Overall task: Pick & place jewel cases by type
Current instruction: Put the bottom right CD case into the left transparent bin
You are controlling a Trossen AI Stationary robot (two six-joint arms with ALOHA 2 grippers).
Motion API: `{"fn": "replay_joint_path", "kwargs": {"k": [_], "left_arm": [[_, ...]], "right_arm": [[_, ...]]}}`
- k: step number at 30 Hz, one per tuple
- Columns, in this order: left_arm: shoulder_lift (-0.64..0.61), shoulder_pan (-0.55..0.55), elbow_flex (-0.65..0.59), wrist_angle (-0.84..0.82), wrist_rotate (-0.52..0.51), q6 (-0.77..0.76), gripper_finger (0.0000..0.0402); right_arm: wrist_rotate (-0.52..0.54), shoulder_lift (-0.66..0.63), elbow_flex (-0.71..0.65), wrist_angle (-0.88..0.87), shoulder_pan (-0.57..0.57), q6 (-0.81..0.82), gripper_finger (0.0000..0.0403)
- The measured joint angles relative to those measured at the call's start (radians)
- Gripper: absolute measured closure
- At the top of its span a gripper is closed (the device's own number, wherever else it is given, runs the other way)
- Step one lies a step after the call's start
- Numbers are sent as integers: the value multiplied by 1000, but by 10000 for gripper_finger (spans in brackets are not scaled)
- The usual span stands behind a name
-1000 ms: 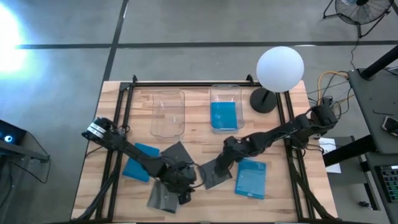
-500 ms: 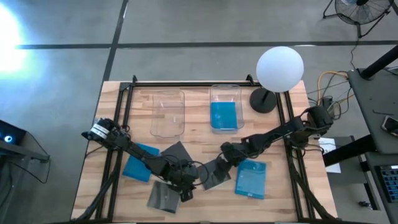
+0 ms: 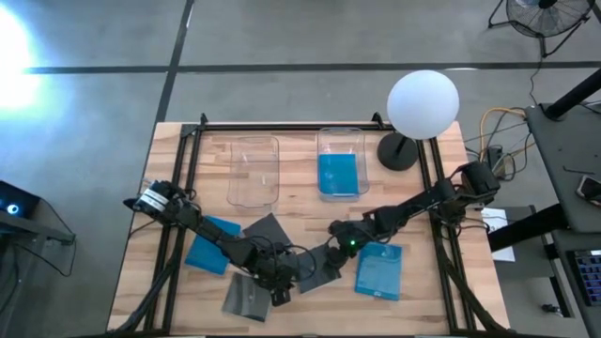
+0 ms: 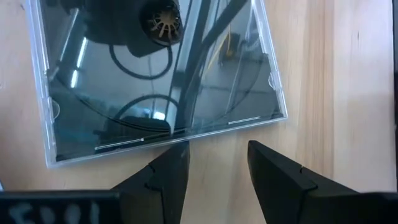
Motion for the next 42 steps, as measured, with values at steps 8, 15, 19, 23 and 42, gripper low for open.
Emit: {"fn": "replay_joint_path", "kwargs": {"k": [8,15,19,23,42], "left_arm": [[2,0,-1,-1,6,5,251],[2,2,-1,-5,10,5,251],[2,2,-2,-8,10,4,251],[3,2,-2,-7,10,4,251],[4,30,-4,17,52,38,251]], "right_arm": [[25,-17,-1,10,7,-31,147],[26,-24,-21,-121,7,7,147],[21,-17,-28,-117,7,45,147],[-23,28,-25,-56,10,70,147],[-59,16,45,-45,29,7,147]]}}
